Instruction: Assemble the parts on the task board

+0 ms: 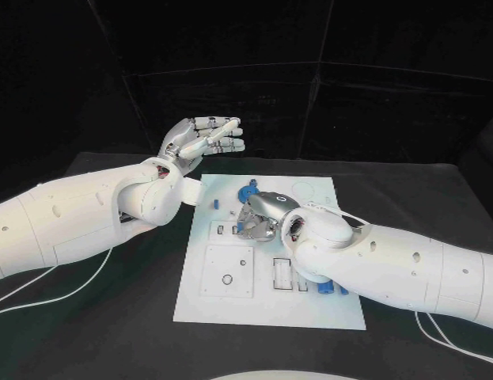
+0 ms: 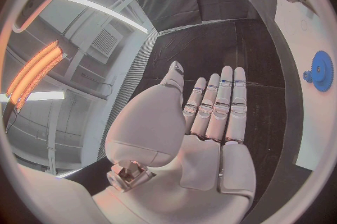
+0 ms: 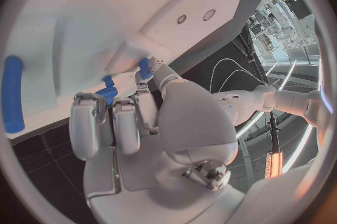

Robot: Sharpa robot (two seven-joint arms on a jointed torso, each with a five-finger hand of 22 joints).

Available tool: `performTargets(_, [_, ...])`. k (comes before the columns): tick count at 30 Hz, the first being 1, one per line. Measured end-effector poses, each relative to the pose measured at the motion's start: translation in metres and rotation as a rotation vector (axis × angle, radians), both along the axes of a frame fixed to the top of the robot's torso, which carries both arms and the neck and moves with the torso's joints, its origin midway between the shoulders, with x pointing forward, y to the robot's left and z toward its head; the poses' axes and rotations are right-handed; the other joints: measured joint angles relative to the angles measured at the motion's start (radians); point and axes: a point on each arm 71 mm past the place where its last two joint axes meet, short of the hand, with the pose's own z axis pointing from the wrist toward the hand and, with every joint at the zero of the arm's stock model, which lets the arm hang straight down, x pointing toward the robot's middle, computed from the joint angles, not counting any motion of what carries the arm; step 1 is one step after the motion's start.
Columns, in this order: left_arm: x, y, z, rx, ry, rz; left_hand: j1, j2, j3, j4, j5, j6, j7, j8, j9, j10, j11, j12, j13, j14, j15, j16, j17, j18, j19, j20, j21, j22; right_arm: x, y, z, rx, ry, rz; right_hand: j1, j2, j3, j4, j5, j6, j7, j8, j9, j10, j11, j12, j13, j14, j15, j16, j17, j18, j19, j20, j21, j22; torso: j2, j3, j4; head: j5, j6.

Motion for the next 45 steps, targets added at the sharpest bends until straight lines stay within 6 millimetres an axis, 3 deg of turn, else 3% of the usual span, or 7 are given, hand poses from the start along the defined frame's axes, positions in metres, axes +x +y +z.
performTargets(4, [0.0, 0.0001, 0.0, 0.0, 0.0, 0.0, 0.0, 0.0, 0.0, 0.0, 0.0, 0.0, 0.0, 0.0, 0.0, 0.0, 0.0, 0.0, 0.0, 0.0, 0.0, 0.0, 0.0, 0.0, 0.0, 0.0, 0.0, 0.0, 0.0001, 0.0002, -0.0002, -0.001, 0.0, -0.002, -0.005, -0.005, 0.0, 0.0, 0.0, 0.0, 0.0, -0.002, -0.001, -0.004, 0.004, -0.006, 0.0, 0.0, 0.0, 0.0, 0.0, 0.0, 0.0, 0.0, 0.0, 0.0, 0.0, -0.0003, 0.0, 0.0, 0.0])
performTargets(13, [0.0, 0.0001, 0.0, 0.0, 0.0, -0.001, 0.0, 0.0, 0.0, 0.0, 0.0, 0.0, 0.0, 0.0, 0.0, 0.0, 0.0, 0.0, 0.0, 0.0, 0.0, 0.0, 0.0, 0.0, 0.0, 0.0, 0.0, 0.0, 0.0001, -0.0007, -0.0038, -0.008, 0.007, -0.013, -0.022, -0.022, 0.004, 0.004, -0.008, -0.026, 0.019, -0.022, -0.012, -0.013, 0.013, -0.019, 0.0, 0.0, 0.0, 0.0, 0.0, 0.0, 0.0, 0.0, 0.0, 0.0, 0.0, -0.0007, 0.0, 0.001, -0.001])
performTargets(36, [0.0, 0.0004, 0.0, -0.001, 0.0, -0.002, 0.0, 0.0, 0.0, 0.0, 0.0, 0.0, 0.0, 0.0, 0.0, 0.0, 0.0, 0.0, 0.0, 0.0, 0.0, 0.0, 0.0, 0.0, 0.0, 0.0, 0.0, 0.0, -0.0001, -0.0003, -0.0045, 0.001, 0.003, -0.025, -0.04, -0.04, -0.002, 0.011, -0.015, -0.033, 0.019, -0.022, -0.012, -0.016, 0.016, -0.019, 0.0, 0.0, 0.007, -0.001, 0.0, 0.0, -0.004, 0.004, 0.0, 0.0, 0.0, -0.0003, -0.0006, 0.001, -0.001])
performTargets(45, [-0.0001, 0.0005, 0.0, -0.001, 0.0, -0.003, 0.0, 0.0, 0.0, 0.0, 0.0, 0.0, 0.0, 0.0, 0.0, 0.0, 0.0, 0.0, 0.0, 0.0, 0.0, 0.0, 0.0, 0.0, 0.0, 0.0, 0.0, 0.0, -0.0001, -0.0006, -0.0049, 0.002, 0.003, -0.029, -0.049, -0.049, -0.012, 0.021, -0.024, -0.059, 0.026, -0.034, -0.012, -0.034, 0.023, -0.043, -0.007, 0.003, 0.011, -0.001, 0.001, 0.0, 0.0, 0.007, 0.0, 0.0, 0.0, -0.0004, -0.0006, 0.001, -0.001])
